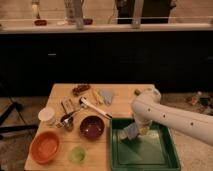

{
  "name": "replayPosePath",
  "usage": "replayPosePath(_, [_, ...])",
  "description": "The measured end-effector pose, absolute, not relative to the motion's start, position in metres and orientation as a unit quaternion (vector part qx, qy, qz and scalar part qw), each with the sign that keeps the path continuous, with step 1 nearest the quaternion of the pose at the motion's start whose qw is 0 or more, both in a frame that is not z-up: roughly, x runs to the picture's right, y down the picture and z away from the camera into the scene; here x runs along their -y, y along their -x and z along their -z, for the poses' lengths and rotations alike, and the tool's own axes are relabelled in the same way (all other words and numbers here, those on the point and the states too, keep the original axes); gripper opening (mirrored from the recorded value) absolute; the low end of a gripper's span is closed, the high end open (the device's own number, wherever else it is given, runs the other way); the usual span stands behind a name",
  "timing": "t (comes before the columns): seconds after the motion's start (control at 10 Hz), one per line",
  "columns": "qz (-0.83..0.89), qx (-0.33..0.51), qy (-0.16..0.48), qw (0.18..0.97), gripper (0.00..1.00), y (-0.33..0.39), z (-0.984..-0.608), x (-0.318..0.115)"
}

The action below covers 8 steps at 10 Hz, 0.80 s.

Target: Place sponge in tray

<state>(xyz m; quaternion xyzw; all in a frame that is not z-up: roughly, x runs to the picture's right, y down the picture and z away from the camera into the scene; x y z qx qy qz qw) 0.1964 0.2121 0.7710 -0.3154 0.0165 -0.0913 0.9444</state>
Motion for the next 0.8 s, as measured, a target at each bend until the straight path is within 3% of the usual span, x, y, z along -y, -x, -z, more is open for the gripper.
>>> replayPosePath(0.8, [0.017, -0.031, 0.349, 0.936, 0.02, -0.219, -0.777, -0.260])
